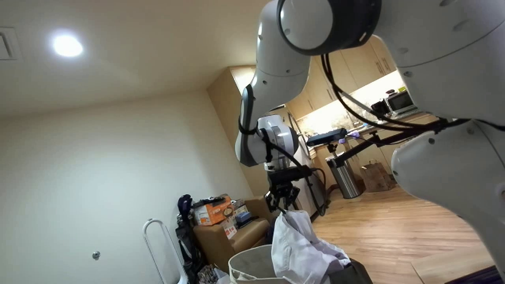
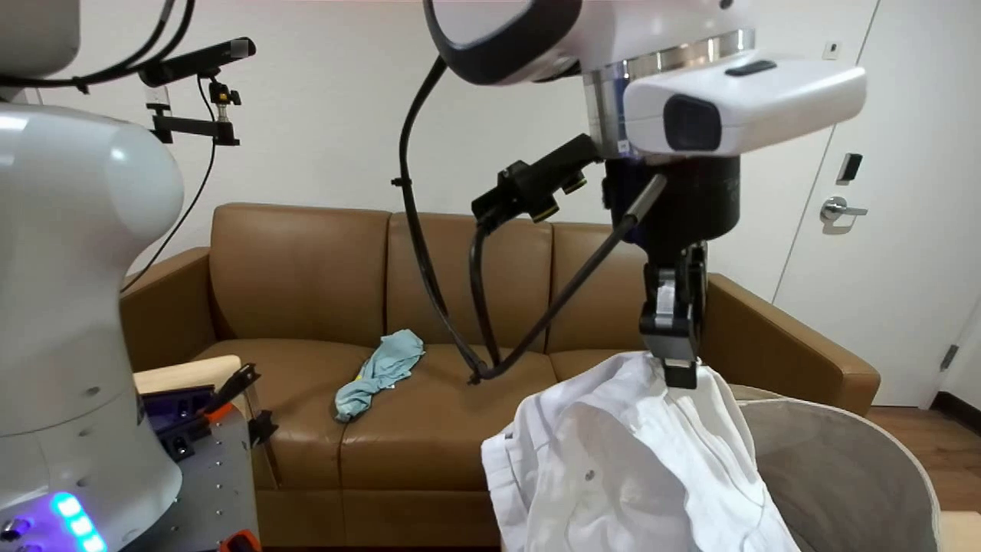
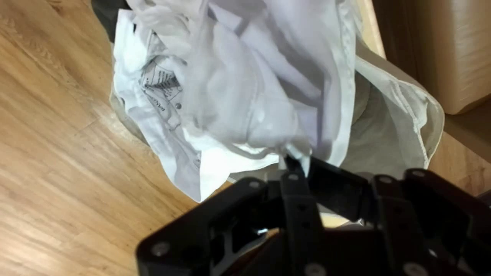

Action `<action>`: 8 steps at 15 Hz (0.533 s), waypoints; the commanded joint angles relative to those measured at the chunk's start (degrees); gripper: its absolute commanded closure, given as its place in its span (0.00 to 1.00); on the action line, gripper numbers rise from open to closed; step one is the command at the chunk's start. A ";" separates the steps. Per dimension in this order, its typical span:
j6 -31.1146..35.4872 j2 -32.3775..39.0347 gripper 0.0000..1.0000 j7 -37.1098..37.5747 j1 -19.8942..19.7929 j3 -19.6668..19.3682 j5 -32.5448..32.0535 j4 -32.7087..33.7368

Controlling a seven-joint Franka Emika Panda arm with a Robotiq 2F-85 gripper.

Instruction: Move all the clothes from the couch and put them in the carrier bag

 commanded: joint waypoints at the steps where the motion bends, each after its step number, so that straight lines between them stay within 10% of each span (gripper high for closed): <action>1: -1.58 -11.55 0.96 4.41 -14.34 10.77 -3.56 5.78; 5: -3.75 -13.28 0.96 11.30 -32.15 23.91 -9.24 6.44; 6: -2.04 -11.44 0.96 7.38 -25.29 18.25 -6.15 5.13; 8: -2.19 -12.61 0.96 7.37 -27.43 19.11 -6.68 5.18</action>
